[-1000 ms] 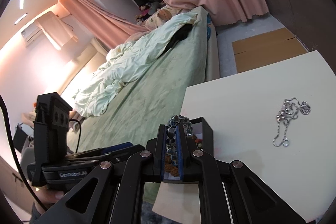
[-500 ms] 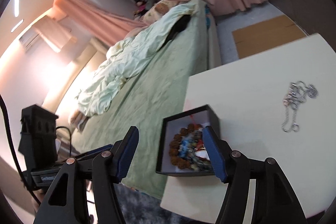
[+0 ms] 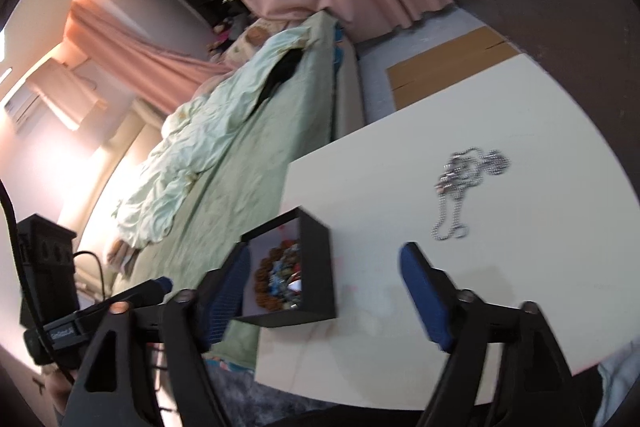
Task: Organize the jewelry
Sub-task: 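Lower the green beaded bracelet into the black box and open the right gripper, then grasp the silver necklace pendant with the left gripper and lift it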
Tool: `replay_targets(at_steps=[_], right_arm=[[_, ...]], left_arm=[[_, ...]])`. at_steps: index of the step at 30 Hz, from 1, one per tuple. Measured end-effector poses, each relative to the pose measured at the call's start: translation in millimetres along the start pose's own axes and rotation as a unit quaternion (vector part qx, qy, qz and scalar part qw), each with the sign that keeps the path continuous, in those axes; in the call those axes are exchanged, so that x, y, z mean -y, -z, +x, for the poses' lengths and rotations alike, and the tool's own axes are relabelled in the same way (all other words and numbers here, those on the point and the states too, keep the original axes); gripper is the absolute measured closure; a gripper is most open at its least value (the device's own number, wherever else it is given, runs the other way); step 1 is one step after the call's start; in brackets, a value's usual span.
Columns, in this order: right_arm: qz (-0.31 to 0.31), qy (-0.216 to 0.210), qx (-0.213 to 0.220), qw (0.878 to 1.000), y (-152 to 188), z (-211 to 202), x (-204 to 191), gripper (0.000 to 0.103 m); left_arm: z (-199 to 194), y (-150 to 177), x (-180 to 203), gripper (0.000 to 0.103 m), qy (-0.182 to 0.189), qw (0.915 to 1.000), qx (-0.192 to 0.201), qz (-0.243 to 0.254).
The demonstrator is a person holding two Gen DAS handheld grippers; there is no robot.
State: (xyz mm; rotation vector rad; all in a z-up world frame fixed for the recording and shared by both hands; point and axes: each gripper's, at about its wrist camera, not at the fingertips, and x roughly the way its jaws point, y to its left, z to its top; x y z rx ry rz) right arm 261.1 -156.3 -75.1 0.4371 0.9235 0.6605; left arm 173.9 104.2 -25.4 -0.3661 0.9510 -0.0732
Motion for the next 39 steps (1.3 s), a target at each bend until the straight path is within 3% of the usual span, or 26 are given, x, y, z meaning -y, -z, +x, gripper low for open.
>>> replay_targets(at_steps=[6, 26, 39], right_arm=[[0.056, 0.032, 0.010, 0.998, -8, -12, 37, 0.014], [0.174, 0.081, -0.013, 0.981, -34, -15, 123, 0.014], [0.191, 0.082, -0.037, 0.978, -47, -4, 145, 0.014]], left_arm=[[16, -9, 23, 0.021, 0.003, 0.9998, -0.006, 0.017], [110, -46, 100, 0.021, 0.007, 0.9955, -0.038, 0.087], [196, -57, 119, 0.040, 0.001, 0.9898, -0.086, 0.113]])
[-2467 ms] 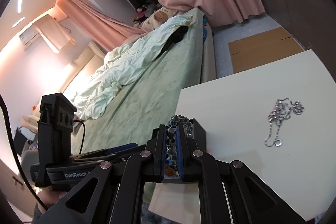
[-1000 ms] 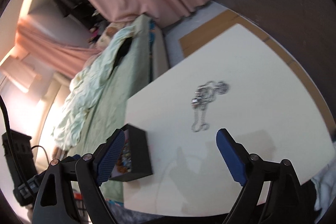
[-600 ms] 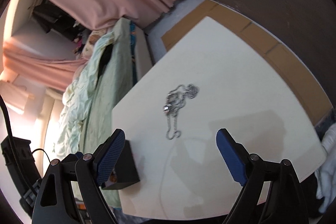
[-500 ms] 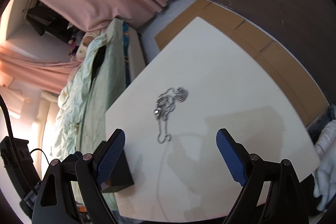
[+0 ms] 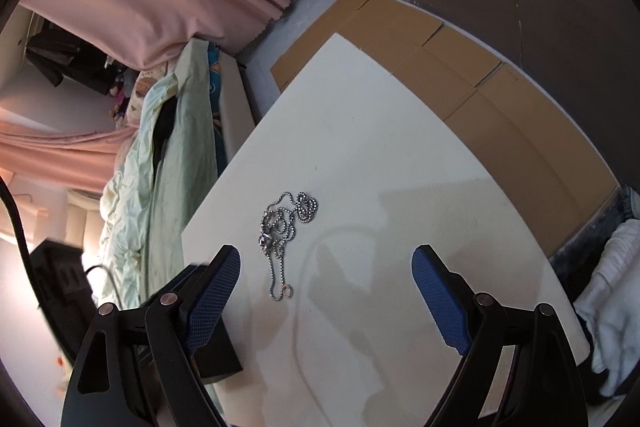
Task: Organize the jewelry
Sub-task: 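Grasp the silver necklace pendant with the left gripper and lift it, then lift the necklace with the left gripper while the right gripper grasps its ring clasp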
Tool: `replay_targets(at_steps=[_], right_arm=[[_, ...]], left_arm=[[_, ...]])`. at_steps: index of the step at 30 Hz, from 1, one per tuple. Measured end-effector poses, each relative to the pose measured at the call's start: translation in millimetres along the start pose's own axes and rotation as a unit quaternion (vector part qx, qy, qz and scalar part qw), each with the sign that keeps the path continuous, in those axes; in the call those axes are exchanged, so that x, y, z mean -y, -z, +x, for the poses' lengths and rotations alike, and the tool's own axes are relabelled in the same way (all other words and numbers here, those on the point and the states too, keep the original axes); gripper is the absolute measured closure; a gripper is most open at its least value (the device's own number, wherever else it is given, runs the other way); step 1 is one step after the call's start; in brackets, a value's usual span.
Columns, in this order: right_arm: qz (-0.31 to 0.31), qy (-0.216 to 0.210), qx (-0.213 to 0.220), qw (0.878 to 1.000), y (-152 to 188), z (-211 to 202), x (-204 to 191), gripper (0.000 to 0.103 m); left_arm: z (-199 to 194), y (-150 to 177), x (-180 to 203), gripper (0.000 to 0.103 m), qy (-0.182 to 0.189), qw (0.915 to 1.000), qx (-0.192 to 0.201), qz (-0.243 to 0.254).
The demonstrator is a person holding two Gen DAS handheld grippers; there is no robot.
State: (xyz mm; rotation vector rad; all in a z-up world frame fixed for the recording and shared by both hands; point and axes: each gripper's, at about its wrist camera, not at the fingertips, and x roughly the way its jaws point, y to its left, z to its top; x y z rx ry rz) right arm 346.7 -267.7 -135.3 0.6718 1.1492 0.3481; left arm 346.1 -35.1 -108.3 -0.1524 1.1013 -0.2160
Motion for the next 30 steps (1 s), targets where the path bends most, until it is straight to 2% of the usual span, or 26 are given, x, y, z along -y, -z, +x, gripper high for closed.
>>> replay_targets(at_steps=[8, 10, 11, 12, 13, 14, 16, 26, 30], right_arm=[[0.013, 0.000, -0.006, 1.000, -4, 2, 8, 0.014], [0.017, 0.002, -0.007, 1.000, -3, 2, 10, 0.014], [0.018, 0.003, -0.007, 1.000, -3, 2, 10, 0.014], [0.018, 0.004, -0.007, 1.000, -3, 2, 10, 0.014], [0.017, 0.006, -0.008, 1.000, -2, 3, 9, 0.014], [0.016, 0.008, -0.008, 1.000, -1, 4, 8, 0.014], [0.008, 0.012, -0.010, 1.000, 0, 6, 4, 0.014], [-0.063, 0.031, -0.029, 0.997, 7, 21, -22, 0.017], [-0.092, 0.040, -0.044, 0.994, 11, 30, -31, 0.031]], left_arm=[[43, -12, 3, 0.043, -0.012, 0.9996, -0.024, 0.009], [51, -11, 4, 0.056, -0.012, 0.9993, -0.032, 0.012], [56, -9, 5, 0.058, -0.013, 0.9991, -0.039, 0.011], [54, -9, 6, 0.062, -0.017, 0.9994, -0.024, 0.017], [55, -8, 8, 0.077, -0.018, 0.9993, -0.026, 0.022], [56, -7, 10, 0.081, -0.033, 0.9986, -0.028, 0.030], [56, -7, 10, 0.083, -0.030, 0.9982, -0.037, 0.036], [-19, -14, 11, 0.084, -0.027, 0.9984, 0.027, 0.041], [-52, -16, 8, 0.084, -0.028, 0.9977, 0.045, 0.042]])
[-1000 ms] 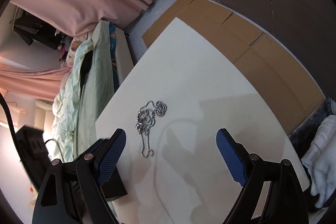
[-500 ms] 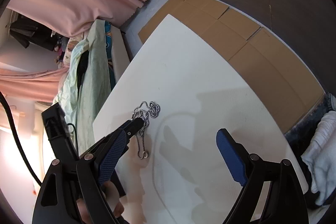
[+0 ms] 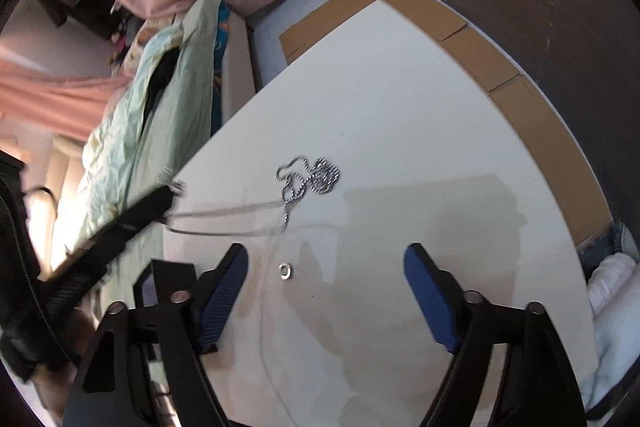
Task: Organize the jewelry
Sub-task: 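Lift the necklace with the left gripper while the right gripper grasps its ring clasp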
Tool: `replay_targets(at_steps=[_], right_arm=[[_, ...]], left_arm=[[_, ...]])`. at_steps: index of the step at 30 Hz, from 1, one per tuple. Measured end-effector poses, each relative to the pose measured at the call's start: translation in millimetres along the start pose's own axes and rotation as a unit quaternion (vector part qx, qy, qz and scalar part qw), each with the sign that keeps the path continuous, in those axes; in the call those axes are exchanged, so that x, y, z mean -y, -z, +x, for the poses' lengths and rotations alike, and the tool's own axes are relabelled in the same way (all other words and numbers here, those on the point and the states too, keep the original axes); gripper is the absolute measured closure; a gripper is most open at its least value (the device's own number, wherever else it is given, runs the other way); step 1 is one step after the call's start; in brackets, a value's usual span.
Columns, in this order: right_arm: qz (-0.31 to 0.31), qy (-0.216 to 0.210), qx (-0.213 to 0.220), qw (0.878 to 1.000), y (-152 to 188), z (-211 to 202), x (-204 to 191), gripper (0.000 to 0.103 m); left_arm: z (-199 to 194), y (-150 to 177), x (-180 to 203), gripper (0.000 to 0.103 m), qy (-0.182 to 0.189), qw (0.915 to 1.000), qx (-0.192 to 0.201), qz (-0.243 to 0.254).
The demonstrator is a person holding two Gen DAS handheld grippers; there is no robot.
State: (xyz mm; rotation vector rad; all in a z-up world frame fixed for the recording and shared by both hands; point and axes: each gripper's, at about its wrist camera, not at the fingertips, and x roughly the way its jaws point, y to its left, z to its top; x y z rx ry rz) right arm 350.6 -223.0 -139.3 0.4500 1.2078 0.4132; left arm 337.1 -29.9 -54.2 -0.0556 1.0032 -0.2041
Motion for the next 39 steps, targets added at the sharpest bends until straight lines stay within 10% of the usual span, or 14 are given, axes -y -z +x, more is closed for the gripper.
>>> replay_targets(at_steps=[13, 34, 39], right_arm=[[-0.098, 0.008, -0.045, 0.994, 10, 26, -36, 0.077], [-0.227, 0.186, -0.017, 0.956, 31, 57, -84, 0.090], [-0.214, 0.143, -0.026, 0.966, 38, 46, -85, 0.101]], left_arm=[[-71, -5, -15, 0.084, -0.025, 0.9982, 0.055, -0.008], [-127, 6, -49, 0.084, -0.040, 0.9953, 0.080, -0.036], [-149, 3, -49, 0.084, -0.050, 0.9935, 0.097, -0.034]])
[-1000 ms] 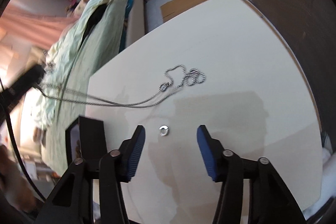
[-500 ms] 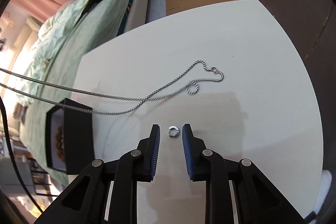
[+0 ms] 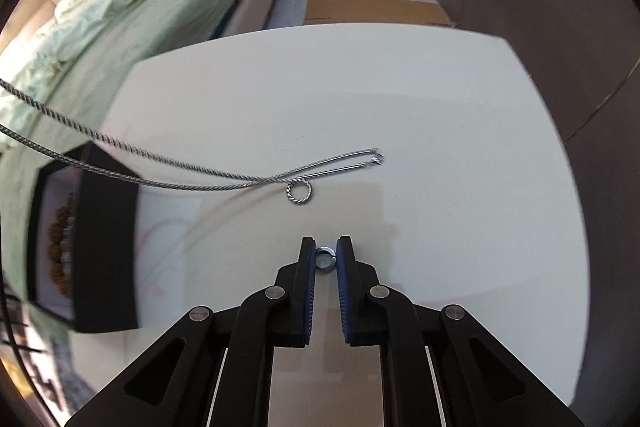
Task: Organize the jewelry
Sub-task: 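Lift the necklace with the left gripper while the right gripper grasps its ring clasp, then carry the stretched necklace over the box with both grippers and lower it in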
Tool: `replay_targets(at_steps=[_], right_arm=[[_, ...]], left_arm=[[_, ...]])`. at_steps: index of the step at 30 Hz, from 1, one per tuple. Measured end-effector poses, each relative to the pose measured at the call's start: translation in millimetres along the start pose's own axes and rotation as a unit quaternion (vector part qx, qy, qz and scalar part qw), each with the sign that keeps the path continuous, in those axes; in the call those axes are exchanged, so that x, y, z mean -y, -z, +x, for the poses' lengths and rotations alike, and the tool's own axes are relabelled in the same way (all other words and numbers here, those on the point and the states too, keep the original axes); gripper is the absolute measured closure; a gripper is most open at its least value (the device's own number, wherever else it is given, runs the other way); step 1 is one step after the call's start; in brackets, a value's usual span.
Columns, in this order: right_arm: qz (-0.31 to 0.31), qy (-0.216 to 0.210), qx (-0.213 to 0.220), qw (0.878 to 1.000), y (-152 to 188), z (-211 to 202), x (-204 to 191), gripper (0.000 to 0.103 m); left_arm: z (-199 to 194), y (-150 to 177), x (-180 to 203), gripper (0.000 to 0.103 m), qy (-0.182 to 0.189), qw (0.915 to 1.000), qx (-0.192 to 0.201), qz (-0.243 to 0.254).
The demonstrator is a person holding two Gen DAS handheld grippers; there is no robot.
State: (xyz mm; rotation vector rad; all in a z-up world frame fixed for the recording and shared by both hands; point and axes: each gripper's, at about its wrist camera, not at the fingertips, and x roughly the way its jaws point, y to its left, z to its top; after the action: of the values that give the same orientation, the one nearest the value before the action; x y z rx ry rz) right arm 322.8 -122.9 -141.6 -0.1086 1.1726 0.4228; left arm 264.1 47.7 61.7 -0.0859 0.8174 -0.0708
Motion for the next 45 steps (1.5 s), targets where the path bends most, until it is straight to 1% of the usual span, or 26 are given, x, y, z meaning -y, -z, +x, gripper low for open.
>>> replay_targets(at_steps=[2, 4, 8, 9, 12, 15, 17, 18, 19, 21, 24, 28, 30, 32, 36, 37, 38, 39, 40, 43, 45], right_arm=[[0.015, -0.028, 0.013, 0.999, 4, -9, 4, 0.101], [0.032, -0.055, 0.016, 0.998, 9, -16, 12, 0.101], [0.057, -0.106, 0.028, 0.992, 12, -25, 18, 0.101], [0.061, -0.110, 0.031, 0.992, 13, -26, 19, 0.101], [0.057, -0.091, 0.035, 0.994, 12, -26, 18, 0.101], [0.039, -0.081, 0.006, 0.996, 3, -13, 8, 0.100], [0.026, -0.064, -0.005, 0.998, -2, -5, 4, 0.089], [0.021, -0.057, -0.005, 0.998, -3, -3, 4, 0.077], [0.013, -0.046, -0.002, 0.999, -4, -2, 3, 0.069], [0.003, -0.035, 0.001, 0.999, -6, -2, 3, 0.066], [-0.010, -0.048, -0.003, 0.999, -10, 3, 0, 0.066], [-0.038, -0.036, -0.012, 0.999, -9, 10, -10, 0.067], [-0.055, -0.017, -0.016, 0.998, -7, 12, -13, 0.067], [-0.067, 0.000, -0.014, 0.998, -4, 12, -15, 0.071], [-0.088, 0.014, -0.009, 0.996, -5, 13, -20, 0.072], [-0.093, 0.020, -0.008, 0.995, -5, 13, -20, 0.074], [-0.095, 0.021, -0.008, 0.995, -4, 13, -20, 0.077], [-0.094, 0.018, -0.010, 0.995, -3, 11, -18, 0.087], [-0.090, 0.013, -0.012, 0.996, -3, 10, -16, 0.088], [-0.079, 0.001, -0.015, 0.997, -1, 8, -12, 0.089], [-0.074, -0.011, -0.009, 0.997, 1, 4, -12, 0.089]], left_arm=[[-12, -4, 1, 0.084, -0.002, 0.9999, 0.010, 0.003], [-23, -6, 4, 0.084, -0.008, 0.9997, 0.020, 0.008], [-41, -9, 7, 0.084, -0.013, 0.9993, 0.032, 0.015], [-45, -9, 8, 0.084, -0.015, 0.9991, 0.035, 0.016], [-55, -9, 10, 0.084, -0.021, 0.9988, 0.040, 0.021], [-62, -10, 7, 0.084, -0.025, 0.9985, 0.044, 0.022], [-66, -9, 4, 0.084, -0.027, 0.9984, 0.046, 0.017], [-69, -9, 3, 0.084, -0.028, 0.9984, 0.047, 0.015], [-71, -9, 2, 0.084, -0.029, 0.9983, 0.048, 0.014], [-77, -10, 1, 0.084, -0.031, 0.9981, 0.052, 0.014], [-87, -12, 0, 0.084, -0.034, 0.9976, 0.059, 0.014], [-100, -17, -1, 0.084, -0.039, 0.9968, 0.068, 0.016], [-103, -18, 1, 0.084, -0.043, 0.9964, 0.071, 0.018], [-107, -19, 3, 0.084, -0.045, 0.9962, 0.072, 0.020], [-111, -21, 5, 0.084, -0.049, 0.9957, 0.075, 0.024], [-111, -22, 5, 0.084, -0.050, 0.9956, 0.075, 0.025], [-112, -22, 7, 0.084, -0.052, 0.9955, 0.075, 0.025], [-112, -23, 7, 0.084, -0.053, 0.9954, 0.075, 0.026], [-113, -24, 8, 0.084, -0.055, 0.9953, 0.075, 0.027], [-115, -28, 11, 0.084, -0.059, 0.9948, 0.077, 0.031], [-120, -33, 15, 0.084, -0.060, 0.9942, 0.082, 0.036]])
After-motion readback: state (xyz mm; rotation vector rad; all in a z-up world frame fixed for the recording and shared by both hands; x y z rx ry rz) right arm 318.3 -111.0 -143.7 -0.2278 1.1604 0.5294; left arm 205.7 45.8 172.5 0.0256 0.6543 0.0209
